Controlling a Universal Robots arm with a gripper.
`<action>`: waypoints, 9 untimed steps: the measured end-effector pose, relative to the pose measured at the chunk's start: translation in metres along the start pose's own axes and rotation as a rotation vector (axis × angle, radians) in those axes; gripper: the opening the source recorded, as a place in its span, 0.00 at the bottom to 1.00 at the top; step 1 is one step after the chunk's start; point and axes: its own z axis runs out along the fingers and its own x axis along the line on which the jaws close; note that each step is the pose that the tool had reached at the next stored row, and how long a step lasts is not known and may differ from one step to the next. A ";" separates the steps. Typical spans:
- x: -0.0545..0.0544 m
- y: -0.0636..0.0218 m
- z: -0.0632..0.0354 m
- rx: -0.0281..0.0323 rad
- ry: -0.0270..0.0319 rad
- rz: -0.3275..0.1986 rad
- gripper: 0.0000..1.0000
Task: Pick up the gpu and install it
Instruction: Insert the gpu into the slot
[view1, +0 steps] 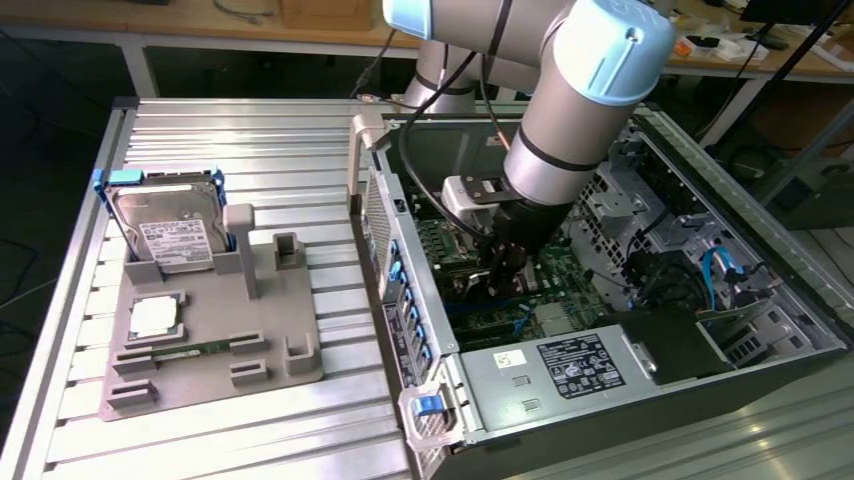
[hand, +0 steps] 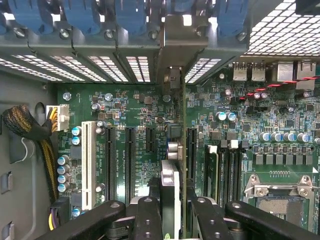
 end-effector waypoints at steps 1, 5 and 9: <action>0.000 0.0000 -0.0015 0.0003 -0.0005 0.001 0.28; 0.000 0.0003 -0.0065 -0.0006 0.0006 0.002 0.28; 0.003 0.0004 -0.0063 -0.0006 0.0006 0.002 0.28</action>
